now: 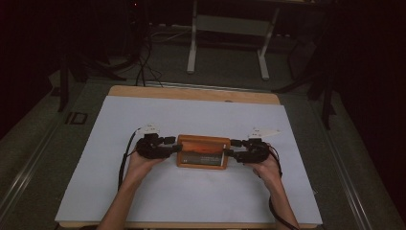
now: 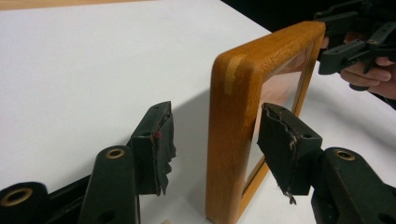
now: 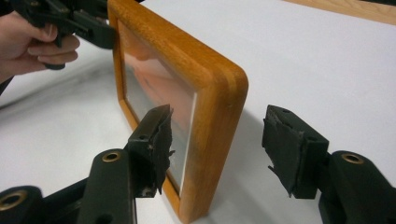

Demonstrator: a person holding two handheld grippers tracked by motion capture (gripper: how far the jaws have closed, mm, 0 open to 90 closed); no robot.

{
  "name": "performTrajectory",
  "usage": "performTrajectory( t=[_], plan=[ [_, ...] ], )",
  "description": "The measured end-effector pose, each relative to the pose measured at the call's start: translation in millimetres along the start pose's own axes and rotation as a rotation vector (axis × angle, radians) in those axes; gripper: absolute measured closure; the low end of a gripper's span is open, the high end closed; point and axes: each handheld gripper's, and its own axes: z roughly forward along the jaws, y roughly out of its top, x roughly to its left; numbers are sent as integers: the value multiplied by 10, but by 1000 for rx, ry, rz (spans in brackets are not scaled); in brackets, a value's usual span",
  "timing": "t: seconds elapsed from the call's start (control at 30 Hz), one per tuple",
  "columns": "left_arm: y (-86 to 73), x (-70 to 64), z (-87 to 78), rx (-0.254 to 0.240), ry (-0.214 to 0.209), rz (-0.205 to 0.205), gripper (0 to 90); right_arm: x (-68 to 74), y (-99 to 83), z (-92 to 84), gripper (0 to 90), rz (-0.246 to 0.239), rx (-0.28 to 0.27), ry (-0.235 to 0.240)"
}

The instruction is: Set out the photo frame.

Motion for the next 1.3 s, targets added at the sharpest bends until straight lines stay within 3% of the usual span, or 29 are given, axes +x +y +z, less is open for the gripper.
performTrajectory(
  t=[0.3,0.6,0.9,1.03,1.2,1.27,1.3],
  plan=[
    [24,-10,-97,10,44,13,456,-27,1,-90,415,7,22,9],
    [29,-40,-154,25,46,36,458,-54,-1,-192,415,4,35,23],
    [23,-24,-214,25,80,38,463,-86,-21,-243,415,14,48,20],
    [23,-36,-231,38,119,62,464,-93,-38,-254,415,14,63,15],
    [5,-18,-235,72,167,66,464,-123,-82,-266,415,3,117,-39],
    [-17,16,-238,117,254,88,463,-158,-114,-271,411,-7,154,-85],
    [-17,16,-238,117,254,88,463,-174,-126,-276,407,-5,167,-99]
  ],
)
